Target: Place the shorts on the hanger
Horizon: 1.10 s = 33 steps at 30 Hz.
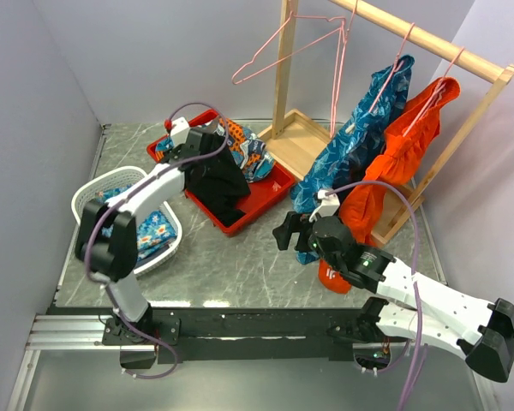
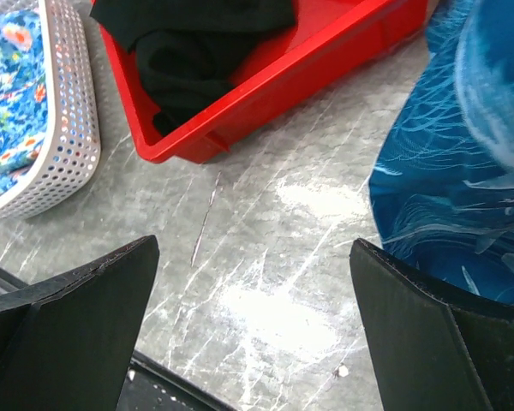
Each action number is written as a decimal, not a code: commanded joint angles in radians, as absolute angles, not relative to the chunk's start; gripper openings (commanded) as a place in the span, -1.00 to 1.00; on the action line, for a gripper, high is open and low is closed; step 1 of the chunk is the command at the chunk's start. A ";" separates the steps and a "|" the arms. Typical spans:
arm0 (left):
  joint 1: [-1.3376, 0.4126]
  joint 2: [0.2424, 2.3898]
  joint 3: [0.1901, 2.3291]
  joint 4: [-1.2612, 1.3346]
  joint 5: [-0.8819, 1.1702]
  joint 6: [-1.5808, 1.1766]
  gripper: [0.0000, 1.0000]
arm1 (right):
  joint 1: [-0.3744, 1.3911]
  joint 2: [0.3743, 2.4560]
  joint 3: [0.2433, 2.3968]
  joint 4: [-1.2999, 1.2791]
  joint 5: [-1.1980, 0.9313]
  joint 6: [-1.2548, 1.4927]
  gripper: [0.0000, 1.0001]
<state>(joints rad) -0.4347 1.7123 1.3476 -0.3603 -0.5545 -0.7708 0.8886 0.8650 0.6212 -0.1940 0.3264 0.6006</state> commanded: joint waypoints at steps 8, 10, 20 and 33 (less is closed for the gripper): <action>-0.400 1.874 1.465 -0.353 -0.488 -0.744 0.61 | 0.911 0.864 0.673 -0.166 0.318 0.588 1.00; -0.400 1.884 1.451 -0.339 -0.474 -0.747 0.58 | 0.913 0.868 0.670 -0.163 0.318 0.594 1.00; -0.400 1.833 1.453 -0.304 -0.420 -0.707 -0.98 | 0.916 0.884 0.692 -0.166 0.321 0.594 1.00; -0.400 1.318 1.546 -0.333 -0.113 -0.445 -0.98 | 0.927 0.960 0.804 -0.155 0.304 0.542 1.00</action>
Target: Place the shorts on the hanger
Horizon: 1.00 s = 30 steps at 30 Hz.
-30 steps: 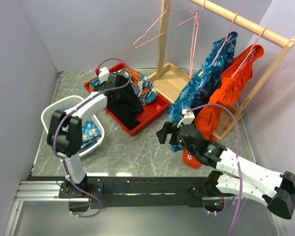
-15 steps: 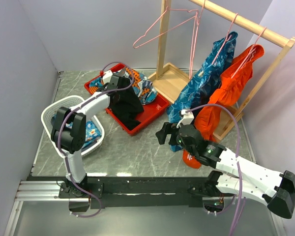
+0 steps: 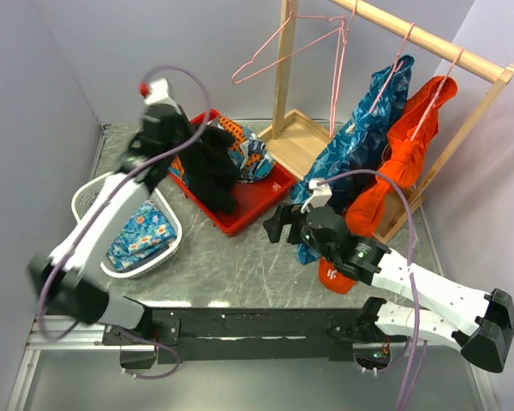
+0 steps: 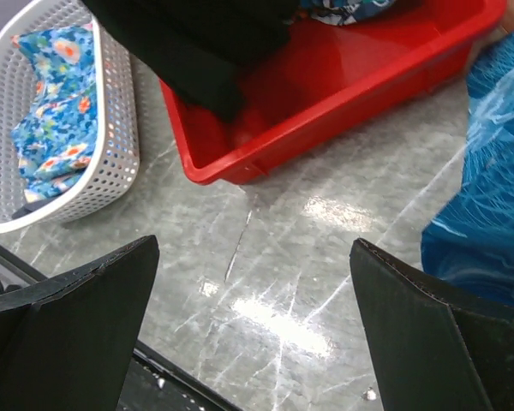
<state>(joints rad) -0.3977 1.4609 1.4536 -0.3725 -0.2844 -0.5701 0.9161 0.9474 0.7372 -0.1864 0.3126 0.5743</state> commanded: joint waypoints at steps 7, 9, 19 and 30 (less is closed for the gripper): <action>-0.400 1.177 1.634 -0.319 0.107 -0.393 -0.98 | 0.937 0.973 0.842 -0.146 0.285 0.529 1.00; -0.400 1.140 1.641 -0.304 0.144 -0.396 -0.98 | 0.939 0.974 0.848 -0.135 0.281 0.528 1.00; -0.400 1.008 1.647 -0.241 0.247 -0.457 -0.98 | 0.957 1.069 0.842 -0.002 0.178 0.529 1.00; -0.400 0.908 1.574 -0.160 0.291 -0.522 -0.98 | 0.982 1.124 0.678 0.320 -0.056 0.684 0.89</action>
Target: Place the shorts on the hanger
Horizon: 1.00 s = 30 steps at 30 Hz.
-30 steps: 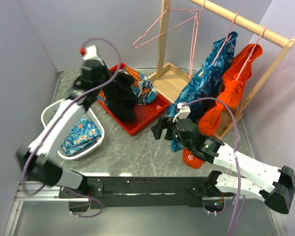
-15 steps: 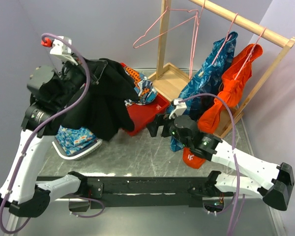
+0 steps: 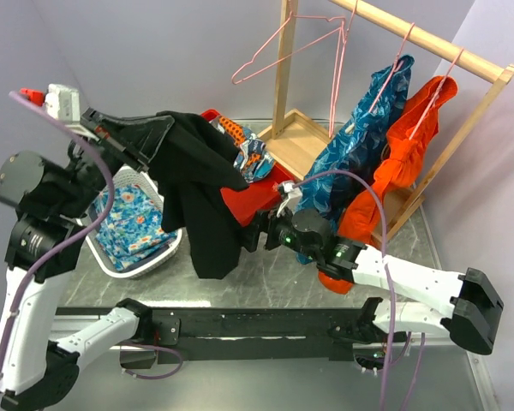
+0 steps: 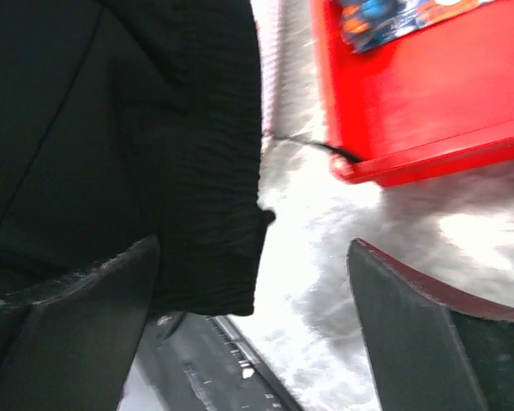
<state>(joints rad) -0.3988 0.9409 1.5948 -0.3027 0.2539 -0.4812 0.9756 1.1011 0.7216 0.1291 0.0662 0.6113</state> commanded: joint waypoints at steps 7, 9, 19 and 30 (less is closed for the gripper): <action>-0.400 0.923 1.606 -0.179 0.301 -0.535 -0.98 | 0.980 1.195 0.667 0.580 -0.138 0.744 -0.23; -0.400 0.920 1.606 -0.184 0.288 -0.531 -0.98 | 0.980 1.180 0.676 0.568 -0.117 0.738 -0.67; -0.400 0.885 1.458 -0.348 0.034 -0.580 -0.98 | 0.980 0.927 0.727 0.208 0.178 0.618 -1.00; -0.400 0.870 1.403 -0.402 0.077 -0.603 -0.98 | 0.980 1.012 0.802 0.044 0.146 0.601 -0.06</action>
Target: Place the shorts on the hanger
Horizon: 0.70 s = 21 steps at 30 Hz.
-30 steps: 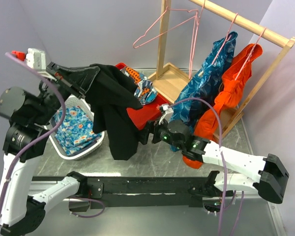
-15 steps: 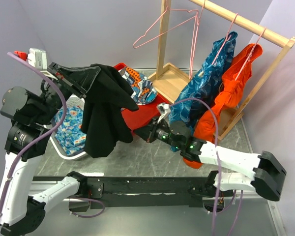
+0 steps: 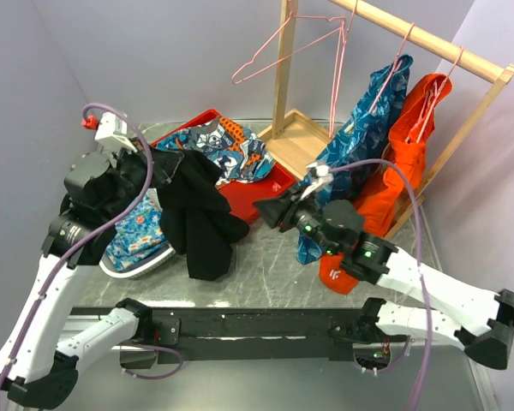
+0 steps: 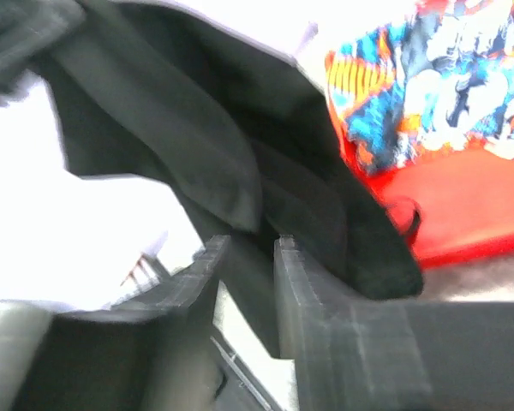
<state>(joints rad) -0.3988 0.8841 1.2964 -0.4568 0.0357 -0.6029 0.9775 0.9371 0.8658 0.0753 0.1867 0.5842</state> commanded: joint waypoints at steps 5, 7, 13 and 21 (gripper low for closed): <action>-0.400 0.882 1.453 -0.443 0.144 -0.575 -0.98 | 0.982 1.118 0.712 0.150 0.100 0.684 0.19; -0.400 0.877 1.466 -0.445 0.153 -0.569 -0.98 | 0.983 1.152 0.700 0.184 0.095 0.704 0.25; -0.400 0.868 1.534 -0.449 0.222 -0.551 -0.98 | 0.985 1.250 0.661 0.302 0.106 0.741 0.49; -0.400 0.885 1.627 -0.449 0.310 -0.574 -0.98 | 0.982 1.296 0.542 0.678 0.031 0.767 0.86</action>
<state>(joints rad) -0.3988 0.8875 1.5486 -0.5068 0.2356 -0.5690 0.9783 1.2682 0.5751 0.3954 0.0700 0.7509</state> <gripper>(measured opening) 0.026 0.898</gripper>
